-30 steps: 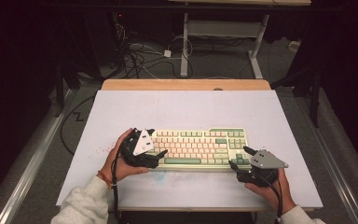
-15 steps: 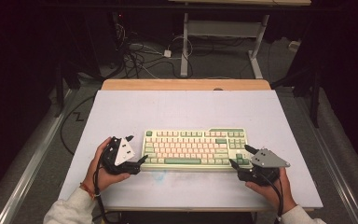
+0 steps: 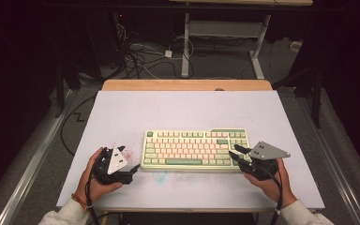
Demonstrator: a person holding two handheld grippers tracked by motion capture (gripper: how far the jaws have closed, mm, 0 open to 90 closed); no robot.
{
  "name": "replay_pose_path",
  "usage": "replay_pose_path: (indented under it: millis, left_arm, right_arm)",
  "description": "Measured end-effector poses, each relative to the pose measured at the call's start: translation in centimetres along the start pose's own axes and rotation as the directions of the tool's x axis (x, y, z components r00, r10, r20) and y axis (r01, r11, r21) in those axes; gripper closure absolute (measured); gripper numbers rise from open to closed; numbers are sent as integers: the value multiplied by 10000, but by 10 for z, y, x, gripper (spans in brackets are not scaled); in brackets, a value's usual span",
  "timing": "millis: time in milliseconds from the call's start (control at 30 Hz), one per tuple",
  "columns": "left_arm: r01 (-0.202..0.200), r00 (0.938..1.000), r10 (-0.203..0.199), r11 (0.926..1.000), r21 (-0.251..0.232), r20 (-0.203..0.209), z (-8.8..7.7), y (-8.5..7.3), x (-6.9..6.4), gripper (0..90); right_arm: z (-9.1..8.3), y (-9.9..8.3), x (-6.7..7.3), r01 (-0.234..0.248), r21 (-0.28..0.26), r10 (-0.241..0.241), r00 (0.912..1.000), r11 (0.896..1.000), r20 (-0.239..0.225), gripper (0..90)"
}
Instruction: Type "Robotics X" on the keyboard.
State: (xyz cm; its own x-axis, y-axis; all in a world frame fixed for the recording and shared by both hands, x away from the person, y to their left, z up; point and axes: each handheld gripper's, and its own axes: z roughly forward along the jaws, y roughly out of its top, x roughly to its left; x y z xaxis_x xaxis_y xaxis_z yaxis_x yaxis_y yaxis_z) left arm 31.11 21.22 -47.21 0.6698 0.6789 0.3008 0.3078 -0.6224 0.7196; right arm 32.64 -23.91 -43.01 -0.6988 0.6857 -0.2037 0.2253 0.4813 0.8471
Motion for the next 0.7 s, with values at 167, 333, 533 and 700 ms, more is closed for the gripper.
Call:
replay_pose_path:
  millis: [167, 333, 533, 700]
  left_arm:
    - [-25, 10000, 24, 9999, 168, 44, 1, -4, -1, 177]
    - [-98, 9999, 96, 9997, 236, 78, 3, -3, -3, 177]
    - [-221, 9997, 217, 9992, 347, 113, 5, -3, -5, 177]
    - [-190, 9998, 187, 9994, 291, 89, 4, -3, -4, 177]
  right_arm:
    - [8, 8, 1, 295, 265, -286, 9990, 9992, -349, 860]
    - [17, 17, 0, 407, 362, -389, 9980, 9985, -498, 897]
    - [29, 27, -3, 482, 494, -453, 9974, 9976, -567, 897]
    - [47, 37, -3, 650, 608, -603, 9953, 9960, -758, 898]
